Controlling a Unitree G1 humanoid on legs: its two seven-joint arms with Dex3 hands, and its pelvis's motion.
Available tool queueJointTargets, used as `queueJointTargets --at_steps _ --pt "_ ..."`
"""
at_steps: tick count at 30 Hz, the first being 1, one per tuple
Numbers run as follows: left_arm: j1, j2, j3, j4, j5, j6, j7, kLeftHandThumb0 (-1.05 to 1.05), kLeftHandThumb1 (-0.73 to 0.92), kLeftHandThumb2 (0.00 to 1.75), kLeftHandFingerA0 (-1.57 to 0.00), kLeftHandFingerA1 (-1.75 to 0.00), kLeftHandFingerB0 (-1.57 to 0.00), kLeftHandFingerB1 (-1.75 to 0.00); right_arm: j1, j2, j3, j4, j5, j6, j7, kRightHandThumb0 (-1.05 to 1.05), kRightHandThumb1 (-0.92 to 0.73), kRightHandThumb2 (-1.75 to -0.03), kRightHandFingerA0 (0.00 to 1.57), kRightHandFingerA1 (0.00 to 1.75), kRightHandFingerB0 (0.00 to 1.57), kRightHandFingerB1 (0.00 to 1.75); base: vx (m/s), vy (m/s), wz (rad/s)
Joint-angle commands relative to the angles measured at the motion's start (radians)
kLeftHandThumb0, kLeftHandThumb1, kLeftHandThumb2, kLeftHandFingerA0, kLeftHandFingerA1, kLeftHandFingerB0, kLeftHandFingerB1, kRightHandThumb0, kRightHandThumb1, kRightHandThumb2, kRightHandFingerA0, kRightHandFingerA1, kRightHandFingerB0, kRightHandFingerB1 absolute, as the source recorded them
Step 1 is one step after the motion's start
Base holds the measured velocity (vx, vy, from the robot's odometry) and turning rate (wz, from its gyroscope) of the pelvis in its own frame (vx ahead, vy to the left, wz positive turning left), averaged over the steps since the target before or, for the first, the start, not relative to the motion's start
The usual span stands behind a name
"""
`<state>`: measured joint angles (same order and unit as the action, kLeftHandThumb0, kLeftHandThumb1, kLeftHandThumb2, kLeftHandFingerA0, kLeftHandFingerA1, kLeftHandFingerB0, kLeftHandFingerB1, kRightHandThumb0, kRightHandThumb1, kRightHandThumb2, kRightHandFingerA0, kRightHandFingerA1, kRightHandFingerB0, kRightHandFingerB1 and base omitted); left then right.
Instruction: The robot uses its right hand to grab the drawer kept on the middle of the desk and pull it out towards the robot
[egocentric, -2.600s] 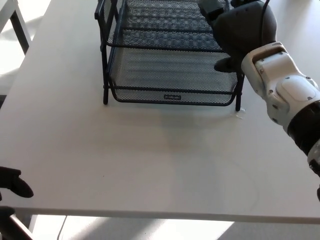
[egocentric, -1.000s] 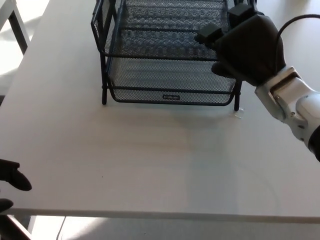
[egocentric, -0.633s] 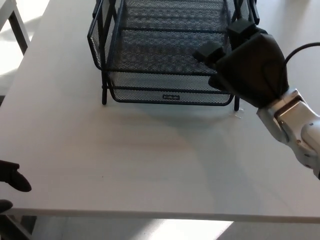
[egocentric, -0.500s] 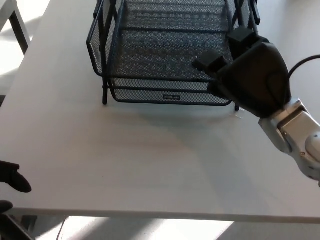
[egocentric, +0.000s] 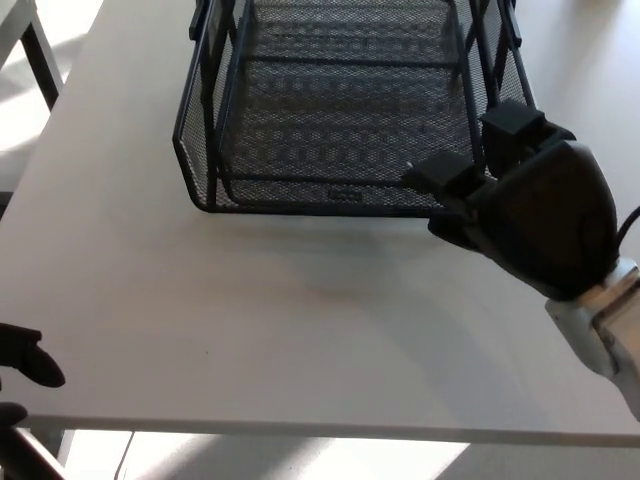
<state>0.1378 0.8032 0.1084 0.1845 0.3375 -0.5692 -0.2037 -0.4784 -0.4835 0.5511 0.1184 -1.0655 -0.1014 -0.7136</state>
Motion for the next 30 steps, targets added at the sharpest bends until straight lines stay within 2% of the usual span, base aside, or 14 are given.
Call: queueJointTargets --at_steps 1,14,15,16,17,18,19,20,21,22,23,24,27,30 --pt "0.012 0.014 0.008 0.006 0.014 -0.011 0.000 -0.29 0.56 0.56 -0.79 -0.88 -0.83 -0.60 0.092 -0.030 -0.037 -0.089 0.005 -0.013 0.101 -0.41 -0.50 -0.55 0.87 1.59 0.94 0.62 0.00 0.000 0.00" --pt "0.017 0.015 0.007 0.001 0.016 0.000 -0.006 -0.28 0.56 0.57 -0.80 -0.88 -0.83 -0.60 0.158 0.000 -0.071 -0.129 -0.022 -0.016 0.131 -0.39 -0.54 -0.56 0.86 1.58 0.92 0.57 0.00 0.000 0.00" --pt "0.017 0.014 0.008 0.002 0.014 -0.002 -0.005 -0.28 0.56 0.56 -0.80 -0.89 -0.83 -0.61 0.159 0.006 -0.074 -0.135 -0.013 -0.011 0.154 -0.40 -0.59 -0.59 0.82 1.24 0.76 0.47 0.00 0.000 0.00" --pt "0.017 0.014 0.008 0.003 0.011 -0.003 -0.005 -0.28 0.56 0.56 -0.80 -0.89 -0.83 -0.61 0.161 0.012 -0.078 -0.142 0.000 -0.007 0.184 -0.40 -0.59 -0.59 0.82 1.24 0.76 0.47 0.00 0.000 0.00" --pt "0.017 0.013 0.008 0.005 0.007 -0.004 -0.008 -0.27 0.56 0.56 -0.80 -0.88 -0.83 -0.60 0.166 0.014 -0.080 -0.161 -0.013 0.021 0.234 -0.61 -0.51 -0.87 0.51 0.66 0.29 0.47 0.00 0.000 0.00" --pt "0.015 0.014 0.007 0.009 0.004 -0.008 -0.009 -0.28 0.56 0.56 -0.81 -0.88 -0.83 -0.60 0.176 0.018 -0.080 -0.202 -0.037 0.082 0.347 -0.68 -0.48 -0.83 0.15 0.49 0.05 0.39 0.00 0.000 0.00" --pt "0.014 0.014 0.007 0.011 0.009 -0.011 -0.005 -0.28 0.56 0.56 -0.81 -0.88 -0.83 -0.60 0.181 0.021 -0.080 -0.220 -0.046 0.107 0.397 -0.68 -0.48 -0.83 0.15 0.49 0.05 0.39 0.00 0.000 0.00" --pt "0.014 0.014 0.007 0.015 0.010 -0.018 -0.001 -0.28 0.56 0.57 -0.81 -0.88 -0.83 -0.60 0.186 0.027 -0.083 -0.240 -0.038 0.127 0.451 -0.68 -0.43 -0.83 0.01 0.38 0.01 0.31 0.00 0.000 0.00" --pt "0.014 0.014 0.007 0.015 0.010 -0.018 -0.001 -0.28 0.56 0.57 -0.81 -0.88 -0.83 -0.60 0.187 0.028 -0.084 -0.241 -0.039 0.128 0.454 -0.68 -0.43 -0.83 0.01 0.38 0.01 0.31 0.00 0.000 0.00" --pt "0.013 0.012 0.008 0.021 0.015 -0.033 0.011 -0.27 0.55 0.56 -0.82 -0.88 -0.84 -0.60 0.187 0.034 -0.085 -0.247 -0.042 0.149 0.491 -0.75 -0.45 -0.84 0.00 0.16 0.00 0.24 0.00 0.000 0.00" --pt "0.013 0.012 0.008 0.022 0.015 -0.034 0.012 -0.27 0.55 0.56 -0.82 -0.88 -0.84 -0.60 0.188 0.036 -0.086 -0.249 -0.043 0.152 0.498 -0.75 -0.45 -0.84 0.00 0.16 0.00 0.24 0.00 0.000 0.00" --pt "0.014 0.010 0.008 0.017 0.012 -0.022 0.007 -0.28 0.56 0.57 -0.81 -0.88 -0.84 -0.60 0.186 0.038 -0.086 -0.243 -0.048 0.154 0.496 -0.90 -0.53 -0.84 0.00 0.00 0.02 0.09 0.00 0.000 0.00" --pt "0.015 0.011 0.007 0.014 0.007 -0.012 -0.002 -0.28 0.56 0.56 -0.80 -0.87 -0.83 -0.60 0.181 0.043 -0.088 -0.237 -0.062 0.152 0.484 -1.05 -0.61 -0.90 0.00 0.00 0.00 0.02 0.00 0.000 0.00" --pt "0.016 0.013 0.006 0.012 0.014 -0.011 -0.001 -0.30 0.58 0.57 -0.79 -0.88 -0.82 -0.60 0.181 0.037 -0.093 -0.247 -0.059 0.140 0.488 -1.05 -0.61 -0.94 0.00 0.04 0.00 0.04 0.00 0.000 0.00"
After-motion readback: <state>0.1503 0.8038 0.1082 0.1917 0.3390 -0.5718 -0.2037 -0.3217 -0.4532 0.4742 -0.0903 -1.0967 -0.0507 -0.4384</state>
